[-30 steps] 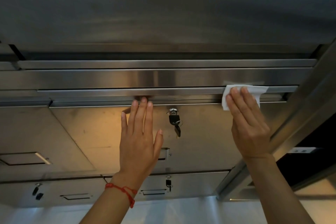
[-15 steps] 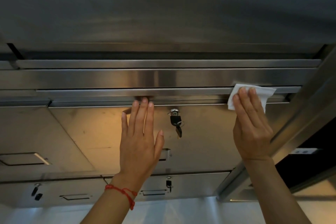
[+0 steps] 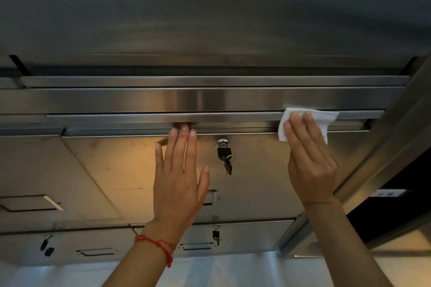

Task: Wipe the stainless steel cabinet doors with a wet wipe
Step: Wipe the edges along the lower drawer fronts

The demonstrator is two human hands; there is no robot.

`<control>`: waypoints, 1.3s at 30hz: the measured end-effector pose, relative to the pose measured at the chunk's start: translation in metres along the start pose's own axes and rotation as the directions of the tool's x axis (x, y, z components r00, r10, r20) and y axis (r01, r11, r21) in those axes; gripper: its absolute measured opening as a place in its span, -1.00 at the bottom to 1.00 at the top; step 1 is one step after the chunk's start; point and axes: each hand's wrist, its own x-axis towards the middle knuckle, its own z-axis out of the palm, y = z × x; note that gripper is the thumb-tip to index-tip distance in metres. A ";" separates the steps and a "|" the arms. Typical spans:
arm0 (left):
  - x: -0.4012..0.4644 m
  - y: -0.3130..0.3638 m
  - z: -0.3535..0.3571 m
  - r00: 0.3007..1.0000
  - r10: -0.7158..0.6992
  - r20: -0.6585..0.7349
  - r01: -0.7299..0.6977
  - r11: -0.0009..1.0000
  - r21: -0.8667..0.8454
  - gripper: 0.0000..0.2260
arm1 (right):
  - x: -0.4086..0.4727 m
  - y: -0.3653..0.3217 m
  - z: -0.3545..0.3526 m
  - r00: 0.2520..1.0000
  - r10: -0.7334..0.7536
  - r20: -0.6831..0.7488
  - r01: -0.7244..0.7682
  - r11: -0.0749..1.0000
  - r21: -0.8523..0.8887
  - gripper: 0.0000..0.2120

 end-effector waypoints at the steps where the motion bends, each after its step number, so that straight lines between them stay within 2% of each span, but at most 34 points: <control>1: 0.000 0.000 0.000 1.000 0.003 0.002 -0.003 1.000 0.001 -0.46 | 0.001 0.000 0.000 1.000 -0.029 0.007 0.028 1.000 0.007 -0.65; 4: 0.000 -0.001 -0.001 1.000 0.005 0.005 -0.005 1.000 0.008 -0.47 | 0.000 0.013 -0.004 0.998 -0.063 0.014 0.063 0.998 -0.010 -0.65; 7: 0.000 0.000 -0.002 1.000 0.006 0.006 -0.006 1.000 0.000 -0.48 | -0.005 0.024 -0.009 0.999 -0.031 0.009 0.031 0.998 -0.057 -0.60; 12: 0.000 0.001 -0.003 1.000 0.017 -0.005 -0.017 1.000 0.007 -0.48 | -0.007 0.015 -0.006 0.999 0.039 -0.016 -0.039 0.998 -0.040 -0.60; 17: 0.000 0.000 -0.003 1.000 0.015 0.000 -0.015 1.000 0.005 -0.48 | -0.006 0.033 -0.013 0.999 -0.044 0.028 0.046 0.997 -0.066 -0.64; 22: 0.000 0.000 -0.001 1.000 0.010 -0.006 -0.009 1.000 0.007 -0.48 | -0.010 0.030 -0.013 0.999 0.046 0.002 -0.046 0.997 -0.060 -0.67; 28: -0.001 0.000 -0.001 1.000 0.016 0.001 -0.016 1.000 0.015 -0.48 | -0.005 0.029 -0.010 0.997 -0.081 0.019 0.082 0.996 -0.027 -0.60; 35: 0.000 -0.001 -0.002 1.000 0.014 0.003 -0.014 1.000 0.010 -0.51 | -0.011 0.028 -0.012 0.999 0.052 -0.001 -0.052 0.997 -0.059 -0.62; 39: -0.001 -0.001 -0.001 1.000 0.014 -0.002 -0.014 1.000 0.005 -0.47 | -0.008 0.022 -0.009 0.999 -0.021 0.034 0.022 1.000 -0.021 -0.62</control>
